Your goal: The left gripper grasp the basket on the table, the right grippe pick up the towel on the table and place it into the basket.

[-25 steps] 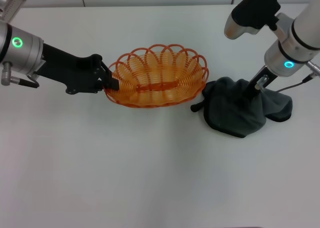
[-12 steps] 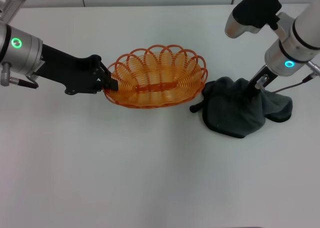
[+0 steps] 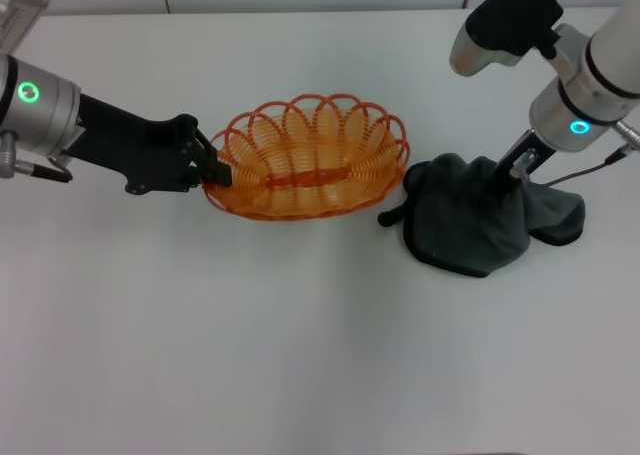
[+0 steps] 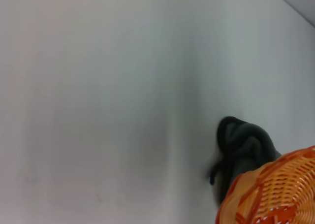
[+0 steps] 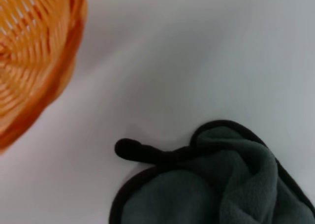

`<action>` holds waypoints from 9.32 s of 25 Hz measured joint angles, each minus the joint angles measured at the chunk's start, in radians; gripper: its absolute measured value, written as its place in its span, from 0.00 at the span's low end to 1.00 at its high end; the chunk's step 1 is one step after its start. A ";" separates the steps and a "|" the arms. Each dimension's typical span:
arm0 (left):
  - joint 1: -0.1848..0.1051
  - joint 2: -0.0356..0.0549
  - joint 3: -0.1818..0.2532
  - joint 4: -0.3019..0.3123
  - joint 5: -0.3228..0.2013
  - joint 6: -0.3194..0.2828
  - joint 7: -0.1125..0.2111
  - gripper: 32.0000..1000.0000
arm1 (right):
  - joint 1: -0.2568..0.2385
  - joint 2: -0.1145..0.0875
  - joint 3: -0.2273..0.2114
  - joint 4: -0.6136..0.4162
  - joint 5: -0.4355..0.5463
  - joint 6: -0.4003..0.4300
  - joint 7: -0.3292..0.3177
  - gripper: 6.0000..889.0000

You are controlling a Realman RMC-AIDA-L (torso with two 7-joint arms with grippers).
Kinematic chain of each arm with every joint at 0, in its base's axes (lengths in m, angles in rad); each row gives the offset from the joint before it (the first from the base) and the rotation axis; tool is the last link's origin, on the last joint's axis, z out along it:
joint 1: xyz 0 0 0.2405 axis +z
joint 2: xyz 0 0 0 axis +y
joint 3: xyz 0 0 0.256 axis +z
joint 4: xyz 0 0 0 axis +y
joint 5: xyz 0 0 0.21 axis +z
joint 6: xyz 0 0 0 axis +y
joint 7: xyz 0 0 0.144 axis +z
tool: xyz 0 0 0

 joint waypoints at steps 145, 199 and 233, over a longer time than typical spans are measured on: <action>-0.018 -0.0047 0.002 -0.011 0.007 0.000 -0.012 0.07 | 0.174 0.017 -0.131 -0.130 0.378 -0.209 -0.161 0.19; 0.003 -0.0004 0.002 -0.015 0.012 -0.007 -0.008 0.07 | 0.146 0.015 -0.120 -0.276 0.441 -0.336 -0.182 0.97; 0.010 0.0015 0.002 -0.017 0.014 -0.008 -0.007 0.07 | 0.029 0.006 -0.038 -0.702 0.443 -0.597 -0.042 0.97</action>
